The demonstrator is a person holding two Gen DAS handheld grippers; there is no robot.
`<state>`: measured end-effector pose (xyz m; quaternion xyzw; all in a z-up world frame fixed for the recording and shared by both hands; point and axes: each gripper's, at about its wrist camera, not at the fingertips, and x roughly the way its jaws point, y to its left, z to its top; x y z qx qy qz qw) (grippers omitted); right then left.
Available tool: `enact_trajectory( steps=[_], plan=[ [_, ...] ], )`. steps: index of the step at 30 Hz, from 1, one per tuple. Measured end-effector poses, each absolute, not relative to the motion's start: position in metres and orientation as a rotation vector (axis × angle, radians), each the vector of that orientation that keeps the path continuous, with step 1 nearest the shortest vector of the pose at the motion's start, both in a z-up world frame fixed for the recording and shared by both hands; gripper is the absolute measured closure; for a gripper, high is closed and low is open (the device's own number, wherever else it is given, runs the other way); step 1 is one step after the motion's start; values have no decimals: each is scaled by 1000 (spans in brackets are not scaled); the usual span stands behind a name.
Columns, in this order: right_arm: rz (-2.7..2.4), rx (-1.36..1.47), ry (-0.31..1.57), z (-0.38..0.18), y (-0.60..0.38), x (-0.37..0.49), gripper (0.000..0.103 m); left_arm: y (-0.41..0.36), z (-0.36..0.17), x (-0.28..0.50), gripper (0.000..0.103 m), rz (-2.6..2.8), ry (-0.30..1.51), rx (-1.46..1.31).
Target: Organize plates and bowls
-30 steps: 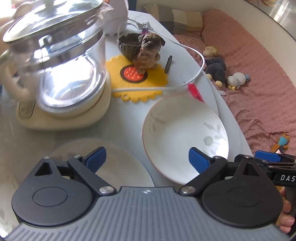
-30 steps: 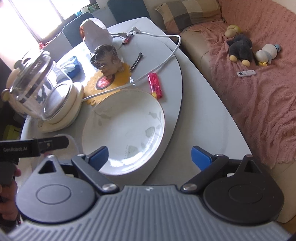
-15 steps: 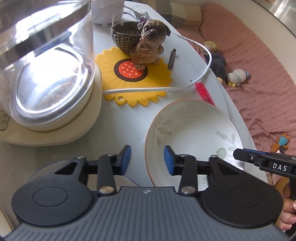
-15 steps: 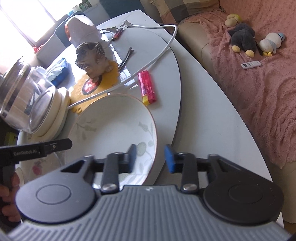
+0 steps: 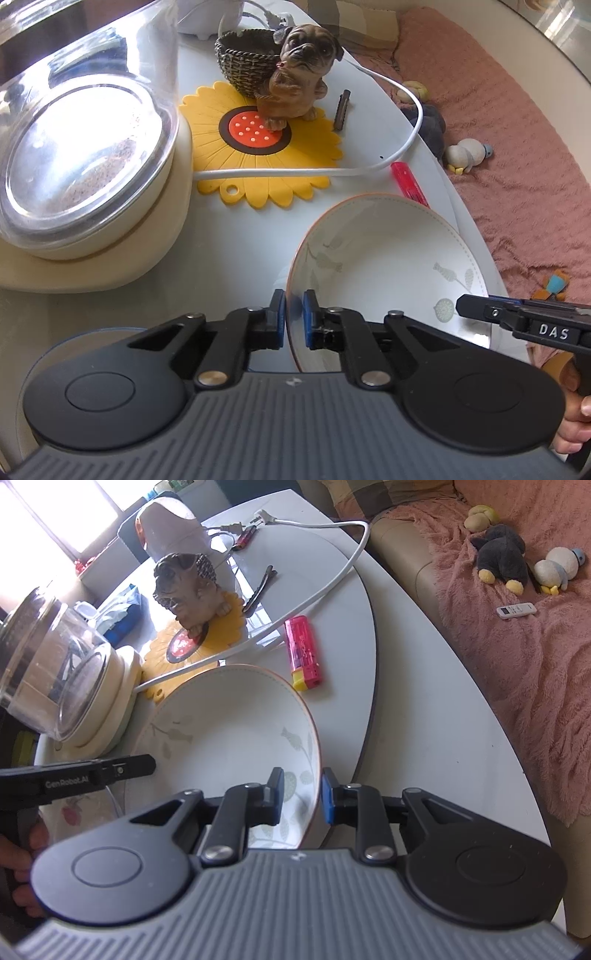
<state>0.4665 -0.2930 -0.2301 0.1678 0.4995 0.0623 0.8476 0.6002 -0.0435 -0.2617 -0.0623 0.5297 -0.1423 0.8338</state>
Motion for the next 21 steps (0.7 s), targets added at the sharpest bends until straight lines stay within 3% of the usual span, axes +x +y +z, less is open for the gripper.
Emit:
enact_trajectory(
  steps=[21],
  plan=[
    [268,345,1047,-202,-284,460,78,-12,-223,562,92,-259,1100,-195]
  ],
)
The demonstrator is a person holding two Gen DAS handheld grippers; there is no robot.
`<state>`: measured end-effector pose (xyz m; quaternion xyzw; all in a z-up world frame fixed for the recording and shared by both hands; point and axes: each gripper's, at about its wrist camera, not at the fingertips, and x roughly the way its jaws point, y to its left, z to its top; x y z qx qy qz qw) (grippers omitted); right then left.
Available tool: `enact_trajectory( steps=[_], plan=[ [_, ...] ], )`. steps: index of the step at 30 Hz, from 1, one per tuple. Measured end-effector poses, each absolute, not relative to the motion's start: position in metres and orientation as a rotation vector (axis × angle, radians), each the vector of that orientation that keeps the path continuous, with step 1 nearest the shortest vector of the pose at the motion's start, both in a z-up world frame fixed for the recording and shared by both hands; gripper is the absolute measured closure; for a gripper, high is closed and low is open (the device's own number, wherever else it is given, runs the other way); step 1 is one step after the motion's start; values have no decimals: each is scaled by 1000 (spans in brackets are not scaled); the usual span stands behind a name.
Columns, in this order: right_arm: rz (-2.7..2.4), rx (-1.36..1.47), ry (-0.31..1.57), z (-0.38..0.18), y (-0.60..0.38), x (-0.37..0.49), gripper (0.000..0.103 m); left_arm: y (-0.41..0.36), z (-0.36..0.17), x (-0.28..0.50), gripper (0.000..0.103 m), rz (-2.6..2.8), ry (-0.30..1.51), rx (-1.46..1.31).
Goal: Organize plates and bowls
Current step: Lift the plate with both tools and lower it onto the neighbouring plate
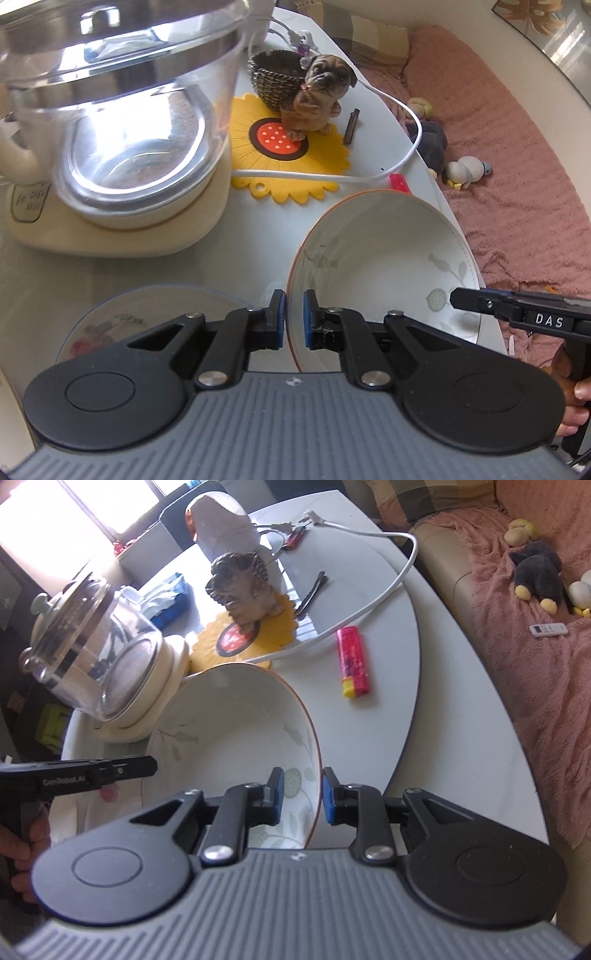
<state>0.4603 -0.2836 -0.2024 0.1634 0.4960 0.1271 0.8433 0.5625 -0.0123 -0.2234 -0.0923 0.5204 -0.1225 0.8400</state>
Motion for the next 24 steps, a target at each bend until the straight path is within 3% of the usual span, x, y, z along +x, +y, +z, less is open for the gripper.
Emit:
enact_trajectory(
  steps=[9,24],
  plan=[
    [286,407,1068,-213,-287,454,84,-8,-217,550,92,-233,1080,-210],
    [374,441,1065,-203,-294,456,84,4,-196,542,93,-224,1027,-270]
  ],
)
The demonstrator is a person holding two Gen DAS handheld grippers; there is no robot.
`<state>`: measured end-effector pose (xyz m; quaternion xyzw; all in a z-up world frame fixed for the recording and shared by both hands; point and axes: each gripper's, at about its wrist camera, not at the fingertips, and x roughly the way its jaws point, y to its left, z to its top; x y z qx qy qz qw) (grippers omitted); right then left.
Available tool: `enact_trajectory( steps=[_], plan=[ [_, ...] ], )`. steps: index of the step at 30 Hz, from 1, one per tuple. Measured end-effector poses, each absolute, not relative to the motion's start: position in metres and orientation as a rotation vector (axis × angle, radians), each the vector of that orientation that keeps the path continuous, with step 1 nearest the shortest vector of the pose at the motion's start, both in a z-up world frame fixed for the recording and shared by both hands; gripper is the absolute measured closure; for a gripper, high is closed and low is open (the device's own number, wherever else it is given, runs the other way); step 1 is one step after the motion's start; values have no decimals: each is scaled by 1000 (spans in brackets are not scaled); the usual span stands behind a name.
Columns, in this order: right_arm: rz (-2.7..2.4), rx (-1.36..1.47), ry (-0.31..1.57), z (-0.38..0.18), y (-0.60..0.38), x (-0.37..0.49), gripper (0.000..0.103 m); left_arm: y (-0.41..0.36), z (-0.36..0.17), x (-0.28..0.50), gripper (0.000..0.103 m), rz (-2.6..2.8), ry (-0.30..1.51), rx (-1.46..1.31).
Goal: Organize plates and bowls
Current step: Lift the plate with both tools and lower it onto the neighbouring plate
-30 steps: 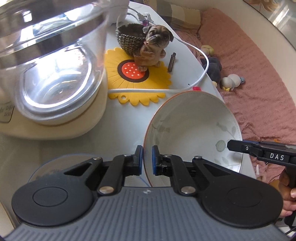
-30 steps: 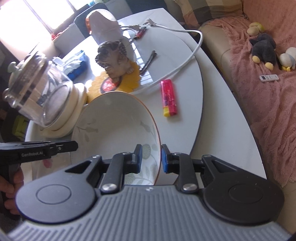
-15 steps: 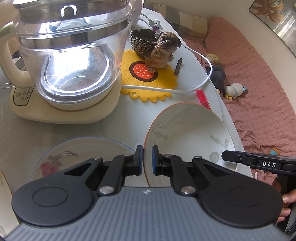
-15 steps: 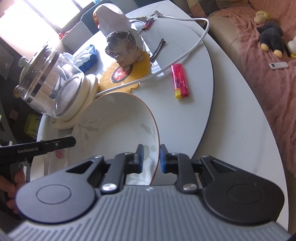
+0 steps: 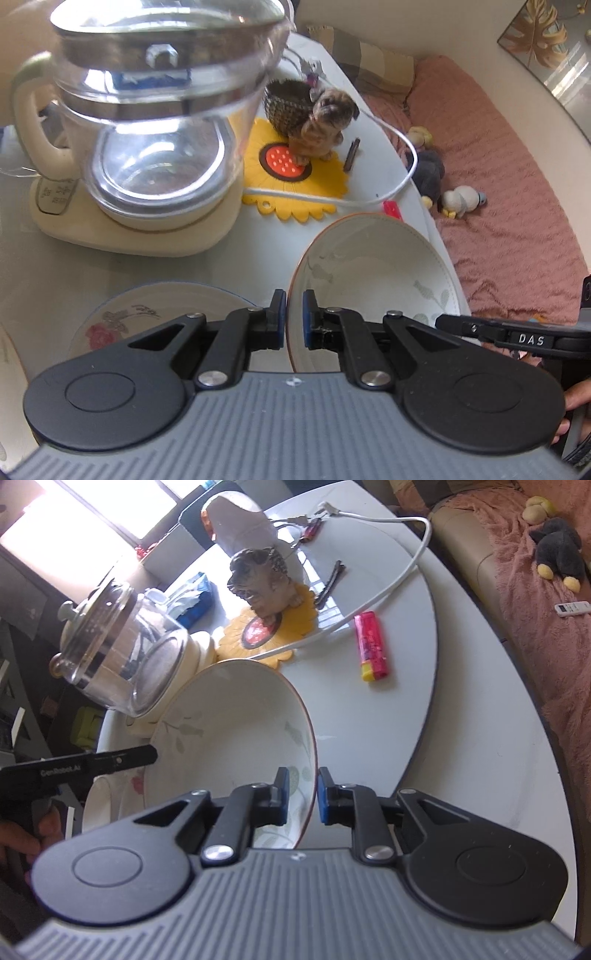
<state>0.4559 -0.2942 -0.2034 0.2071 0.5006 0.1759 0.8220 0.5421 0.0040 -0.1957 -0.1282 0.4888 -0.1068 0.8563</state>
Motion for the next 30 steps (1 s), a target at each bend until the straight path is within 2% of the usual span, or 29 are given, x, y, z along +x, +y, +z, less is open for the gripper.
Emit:
enact_trajectory(
  steps=[14,30],
  plan=[
    [588,346,1135,-190,-220,452,84,87,-179,475,93,-25,943,-407],
    [726,230,1202,-218,-149,461,84,147,-217,433,93,129,945,-507]
  ],
)
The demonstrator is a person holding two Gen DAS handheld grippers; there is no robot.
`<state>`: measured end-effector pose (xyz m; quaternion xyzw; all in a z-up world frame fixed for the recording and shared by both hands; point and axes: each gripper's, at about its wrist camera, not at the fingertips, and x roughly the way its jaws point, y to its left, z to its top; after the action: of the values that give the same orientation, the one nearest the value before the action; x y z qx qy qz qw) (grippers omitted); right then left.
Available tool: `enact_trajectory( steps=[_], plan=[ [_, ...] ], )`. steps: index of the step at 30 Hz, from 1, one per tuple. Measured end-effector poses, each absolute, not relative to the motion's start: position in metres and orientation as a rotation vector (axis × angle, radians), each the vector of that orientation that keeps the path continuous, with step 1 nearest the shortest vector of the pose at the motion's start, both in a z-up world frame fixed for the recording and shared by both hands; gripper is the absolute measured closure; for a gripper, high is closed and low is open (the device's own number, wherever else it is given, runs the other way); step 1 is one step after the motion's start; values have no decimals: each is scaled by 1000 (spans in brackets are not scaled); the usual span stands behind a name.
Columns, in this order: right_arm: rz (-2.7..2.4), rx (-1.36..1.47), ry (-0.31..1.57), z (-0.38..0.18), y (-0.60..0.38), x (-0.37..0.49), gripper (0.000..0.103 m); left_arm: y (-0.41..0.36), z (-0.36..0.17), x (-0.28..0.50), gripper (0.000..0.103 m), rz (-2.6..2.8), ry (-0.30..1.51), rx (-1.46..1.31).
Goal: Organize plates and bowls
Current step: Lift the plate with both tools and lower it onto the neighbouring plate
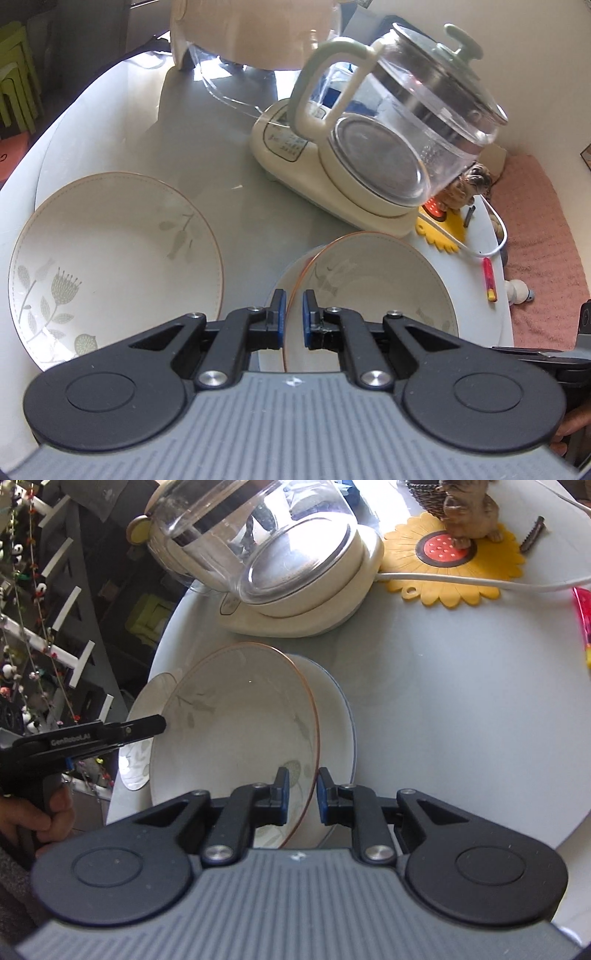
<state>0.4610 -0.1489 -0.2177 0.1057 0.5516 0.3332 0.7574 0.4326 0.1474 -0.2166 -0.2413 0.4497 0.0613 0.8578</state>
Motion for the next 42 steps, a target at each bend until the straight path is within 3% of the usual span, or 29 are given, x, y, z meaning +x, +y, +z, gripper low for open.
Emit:
enact_trajectory(
  steps=[24,42],
  plan=[
    [669,235,1244,-228,-143,464,84,150,-242,447,93,86,1024,-482],
    [537,301,1167,-209,-153,449,85,145,-213,426,92,61,996,-500]
  ],
)
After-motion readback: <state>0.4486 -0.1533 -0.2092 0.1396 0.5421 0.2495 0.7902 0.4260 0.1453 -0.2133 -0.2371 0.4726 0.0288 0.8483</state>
